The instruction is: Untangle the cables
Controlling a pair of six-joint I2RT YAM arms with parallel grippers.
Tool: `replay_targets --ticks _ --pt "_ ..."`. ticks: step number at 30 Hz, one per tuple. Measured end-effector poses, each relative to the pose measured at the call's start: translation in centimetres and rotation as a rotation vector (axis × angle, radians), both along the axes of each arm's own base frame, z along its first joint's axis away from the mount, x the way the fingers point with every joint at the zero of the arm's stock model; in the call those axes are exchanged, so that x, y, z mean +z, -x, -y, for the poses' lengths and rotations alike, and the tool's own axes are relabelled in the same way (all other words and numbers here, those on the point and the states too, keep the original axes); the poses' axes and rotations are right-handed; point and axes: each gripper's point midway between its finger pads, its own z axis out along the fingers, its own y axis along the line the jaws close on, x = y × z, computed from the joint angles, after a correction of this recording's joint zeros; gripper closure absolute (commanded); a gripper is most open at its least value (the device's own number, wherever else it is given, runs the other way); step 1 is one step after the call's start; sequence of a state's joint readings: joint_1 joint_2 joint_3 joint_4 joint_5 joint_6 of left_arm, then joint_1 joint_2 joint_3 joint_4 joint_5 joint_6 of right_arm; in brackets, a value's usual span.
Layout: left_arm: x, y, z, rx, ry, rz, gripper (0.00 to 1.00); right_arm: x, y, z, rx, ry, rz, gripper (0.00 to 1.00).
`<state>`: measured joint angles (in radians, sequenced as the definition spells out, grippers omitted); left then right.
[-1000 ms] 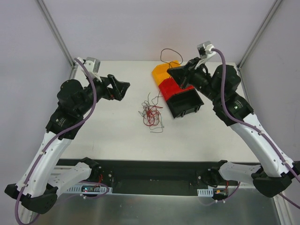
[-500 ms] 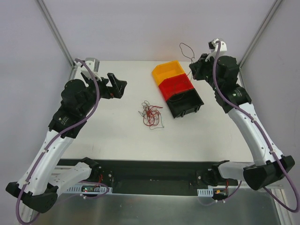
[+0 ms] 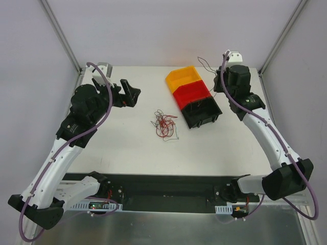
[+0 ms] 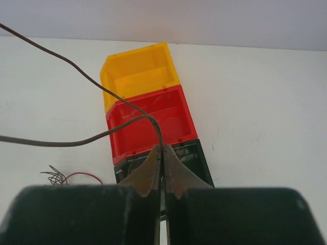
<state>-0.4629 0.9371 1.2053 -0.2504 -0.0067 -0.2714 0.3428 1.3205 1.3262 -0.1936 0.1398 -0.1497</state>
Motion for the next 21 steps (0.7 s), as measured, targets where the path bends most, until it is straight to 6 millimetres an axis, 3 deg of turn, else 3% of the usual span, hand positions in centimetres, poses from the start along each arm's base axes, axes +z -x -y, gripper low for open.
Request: replay_targets --ticks 5,7,16,21 --pt "-0.4 -0.2 0.3 -0.010 -0.003 -0.013 0.09 -2.4 -1.0 0.6 -0.032 0.058 -0.040 1.00" --pt "-0.5 -0.3 0.3 -0.013 -0.002 -0.016 0.09 -4.3 -1.8 0.6 -0.041 0.081 -0.073 0.99" --pt "-1.0 -0.4 0.8 -0.038 0.001 -0.035 0.09 -16.6 -3.8 0.5 -0.067 0.200 -0.336 1.00" --pt "-1.2 -0.6 0.8 -0.040 0.002 -0.041 0.10 -21.6 -4.0 0.7 -0.078 0.255 -0.463 1.00"
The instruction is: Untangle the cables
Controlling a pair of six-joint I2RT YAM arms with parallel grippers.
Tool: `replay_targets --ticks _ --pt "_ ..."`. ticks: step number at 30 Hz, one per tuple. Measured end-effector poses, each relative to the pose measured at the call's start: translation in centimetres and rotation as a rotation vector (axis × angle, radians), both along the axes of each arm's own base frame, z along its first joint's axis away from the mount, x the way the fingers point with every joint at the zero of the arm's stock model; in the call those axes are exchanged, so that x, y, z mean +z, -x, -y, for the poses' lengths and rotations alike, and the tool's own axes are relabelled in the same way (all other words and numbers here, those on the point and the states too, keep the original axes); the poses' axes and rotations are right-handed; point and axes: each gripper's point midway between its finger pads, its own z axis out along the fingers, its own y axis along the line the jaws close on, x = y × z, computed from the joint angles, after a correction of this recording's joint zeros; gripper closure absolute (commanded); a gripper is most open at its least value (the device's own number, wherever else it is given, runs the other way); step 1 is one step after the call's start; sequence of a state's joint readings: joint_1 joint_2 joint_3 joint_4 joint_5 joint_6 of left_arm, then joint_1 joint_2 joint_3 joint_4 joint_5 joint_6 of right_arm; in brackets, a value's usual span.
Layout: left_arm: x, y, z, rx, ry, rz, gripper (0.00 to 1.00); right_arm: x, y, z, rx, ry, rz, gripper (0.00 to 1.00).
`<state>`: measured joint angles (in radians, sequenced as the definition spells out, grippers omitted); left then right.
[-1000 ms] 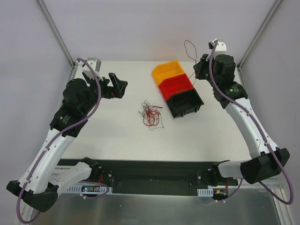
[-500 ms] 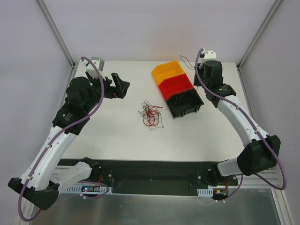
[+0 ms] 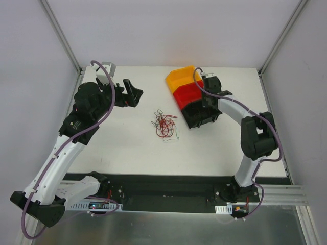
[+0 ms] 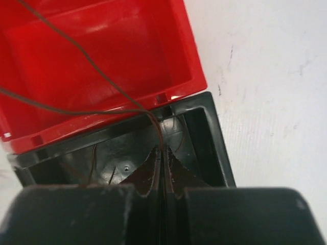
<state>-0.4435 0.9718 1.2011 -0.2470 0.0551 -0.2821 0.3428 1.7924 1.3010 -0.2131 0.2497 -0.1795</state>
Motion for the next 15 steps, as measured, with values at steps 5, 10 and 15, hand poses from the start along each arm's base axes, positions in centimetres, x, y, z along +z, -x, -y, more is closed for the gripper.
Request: replay_targets --ticks 5,10,15 --pt "-0.1 0.0 0.2 -0.011 0.006 -0.006 0.10 -2.6 0.6 -0.3 -0.003 0.011 -0.073 1.00" --pt "-0.1 0.1 0.4 -0.017 0.011 -0.009 0.10 -3.6 1.5 -0.9 0.015 0.009 -0.080 1.00" --pt "-0.2 0.1 0.5 -0.029 0.017 -0.018 0.10 -5.9 3.9 -0.7 0.030 0.030 -0.149 0.87"
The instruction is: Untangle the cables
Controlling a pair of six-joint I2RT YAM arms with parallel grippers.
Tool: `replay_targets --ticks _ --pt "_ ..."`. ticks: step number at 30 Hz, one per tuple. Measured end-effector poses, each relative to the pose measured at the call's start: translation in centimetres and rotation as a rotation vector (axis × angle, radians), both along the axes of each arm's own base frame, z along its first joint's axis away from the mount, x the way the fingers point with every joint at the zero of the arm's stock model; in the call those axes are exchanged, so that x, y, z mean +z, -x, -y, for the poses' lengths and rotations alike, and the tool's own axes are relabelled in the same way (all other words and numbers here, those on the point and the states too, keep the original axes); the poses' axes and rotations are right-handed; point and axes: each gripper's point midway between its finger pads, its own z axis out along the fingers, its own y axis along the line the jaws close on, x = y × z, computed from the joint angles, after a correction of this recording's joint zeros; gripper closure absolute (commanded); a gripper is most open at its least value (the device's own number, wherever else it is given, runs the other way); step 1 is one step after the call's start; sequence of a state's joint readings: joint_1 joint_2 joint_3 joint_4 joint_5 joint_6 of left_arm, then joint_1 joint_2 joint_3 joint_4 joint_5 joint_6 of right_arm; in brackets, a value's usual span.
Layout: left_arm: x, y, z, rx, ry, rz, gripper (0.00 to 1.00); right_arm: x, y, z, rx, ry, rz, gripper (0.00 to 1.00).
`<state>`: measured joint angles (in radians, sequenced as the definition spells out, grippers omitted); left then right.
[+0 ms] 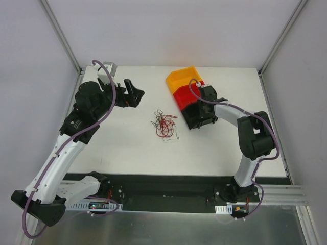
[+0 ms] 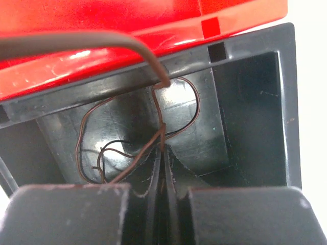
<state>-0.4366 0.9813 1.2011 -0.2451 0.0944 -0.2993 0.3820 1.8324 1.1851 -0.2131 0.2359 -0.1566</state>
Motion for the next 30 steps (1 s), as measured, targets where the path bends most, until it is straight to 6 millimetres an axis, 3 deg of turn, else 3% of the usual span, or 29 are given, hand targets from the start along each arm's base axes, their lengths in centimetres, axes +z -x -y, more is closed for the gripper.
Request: replay_targets --ticks 2,8,17,23,28,30 --pt "-0.1 0.0 0.1 -0.003 0.000 -0.002 0.10 -0.1 0.2 0.0 -0.007 -0.003 -0.011 0.75" --pt "-0.1 0.0 0.2 -0.007 0.001 -0.005 0.10 0.8 0.8 -0.3 -0.017 -0.037 -0.026 0.52" --pt "-0.2 -0.1 0.1 -0.014 0.010 -0.013 0.11 9.5 1.3 -0.9 -0.010 -0.144 0.123 0.27" --pt "-0.5 -0.3 0.2 -0.018 0.027 -0.035 0.11 12.0 0.4 -2.0 0.032 -0.183 0.162 0.23" --pt "-0.8 -0.5 0.2 -0.017 0.025 -0.044 0.11 13.7 -3.2 -2.3 0.028 -0.126 0.194 0.26" --pt "-0.8 -0.6 0.2 -0.015 0.024 -0.046 0.11 13.4 -3.5 -1.9 0.020 -0.098 0.192 0.26"
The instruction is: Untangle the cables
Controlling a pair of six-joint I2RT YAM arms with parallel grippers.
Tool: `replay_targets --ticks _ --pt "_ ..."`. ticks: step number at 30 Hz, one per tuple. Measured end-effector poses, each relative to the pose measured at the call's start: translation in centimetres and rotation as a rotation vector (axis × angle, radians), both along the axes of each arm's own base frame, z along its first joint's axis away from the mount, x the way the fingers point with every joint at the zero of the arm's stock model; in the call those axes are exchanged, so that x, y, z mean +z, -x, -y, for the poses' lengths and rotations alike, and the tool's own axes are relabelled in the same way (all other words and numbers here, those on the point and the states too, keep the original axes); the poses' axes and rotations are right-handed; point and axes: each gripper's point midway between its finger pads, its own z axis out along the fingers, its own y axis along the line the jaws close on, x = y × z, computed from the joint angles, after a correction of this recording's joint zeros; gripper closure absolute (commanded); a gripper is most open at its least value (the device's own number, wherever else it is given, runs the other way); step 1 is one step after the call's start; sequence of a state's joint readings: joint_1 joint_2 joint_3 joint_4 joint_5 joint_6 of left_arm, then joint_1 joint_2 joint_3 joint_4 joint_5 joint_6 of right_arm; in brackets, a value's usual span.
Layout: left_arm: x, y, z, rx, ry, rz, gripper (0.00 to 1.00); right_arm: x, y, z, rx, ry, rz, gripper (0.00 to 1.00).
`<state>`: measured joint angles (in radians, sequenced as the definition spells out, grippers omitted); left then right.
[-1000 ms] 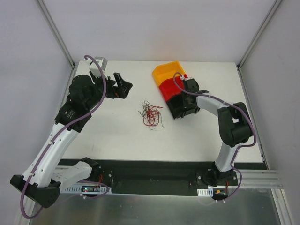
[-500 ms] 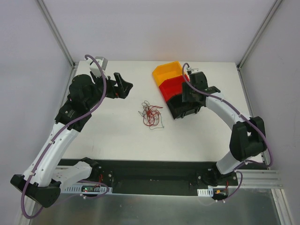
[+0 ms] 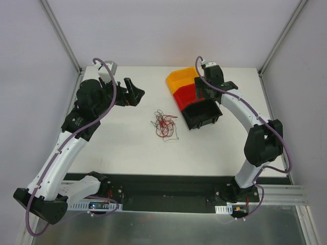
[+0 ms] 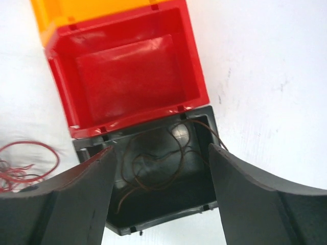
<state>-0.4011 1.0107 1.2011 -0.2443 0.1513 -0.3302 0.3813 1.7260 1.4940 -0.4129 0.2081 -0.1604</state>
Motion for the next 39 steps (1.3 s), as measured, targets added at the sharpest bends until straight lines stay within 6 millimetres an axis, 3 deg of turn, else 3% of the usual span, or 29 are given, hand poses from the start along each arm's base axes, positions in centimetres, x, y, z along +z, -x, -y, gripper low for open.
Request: replay_targets --ticks 4,8,11,15,17,19,20,26,31,36,39 --pt "-0.1 -0.1 0.0 0.001 0.002 -0.004 0.11 -1.1 0.5 1.6 -0.039 0.065 -0.025 0.28" --pt "-0.5 -0.3 0.2 -0.003 0.004 -0.020 0.11 -1.9 0.3 4.2 -0.090 0.101 -0.043 0.44" --pt "-0.8 -0.4 0.5 -0.013 0.008 -0.035 0.11 -2.7 -0.2 6.8 -0.129 0.113 -0.063 0.47" --pt "-1.0 -0.6 0.5 -0.014 0.008 -0.044 0.11 -4.3 -0.6 7.3 -0.117 0.114 -0.096 0.55" --pt "-1.1 -0.7 0.3 -0.009 0.009 -0.045 0.11 -5.2 -0.6 6.7 -0.093 0.111 -0.116 0.69" --pt "-1.1 -0.7 0.3 -0.009 0.009 -0.046 0.11 -6.0 -0.6 6.3 -0.071 0.113 -0.135 0.94" --pt "-1.2 -0.8 0.3 -0.008 0.010 -0.048 0.11 -6.3 -0.5 6.1 -0.062 0.113 -0.143 0.99" --pt "-1.6 -1.1 0.3 -0.014 0.017 -0.067 0.11 -6.8 -0.2 3.7 -0.031 -0.003 -0.157 0.99" --pt "-1.9 -1.4 0.2 -0.017 0.040 -0.094 0.11 -9.6 2.5 0.5 -0.023 -0.176 -0.243 0.99" --pt "-2.5 -1.5 1.0 -0.046 0.058 -0.128 0.11 -10.9 2.9 -0.3 -0.056 -0.208 -0.285 0.99" --pt "-2.8 -1.7 1.0 -0.054 0.068 -0.145 0.11 -11.3 3.0 -0.1 -0.072 -0.198 -0.296 0.82"
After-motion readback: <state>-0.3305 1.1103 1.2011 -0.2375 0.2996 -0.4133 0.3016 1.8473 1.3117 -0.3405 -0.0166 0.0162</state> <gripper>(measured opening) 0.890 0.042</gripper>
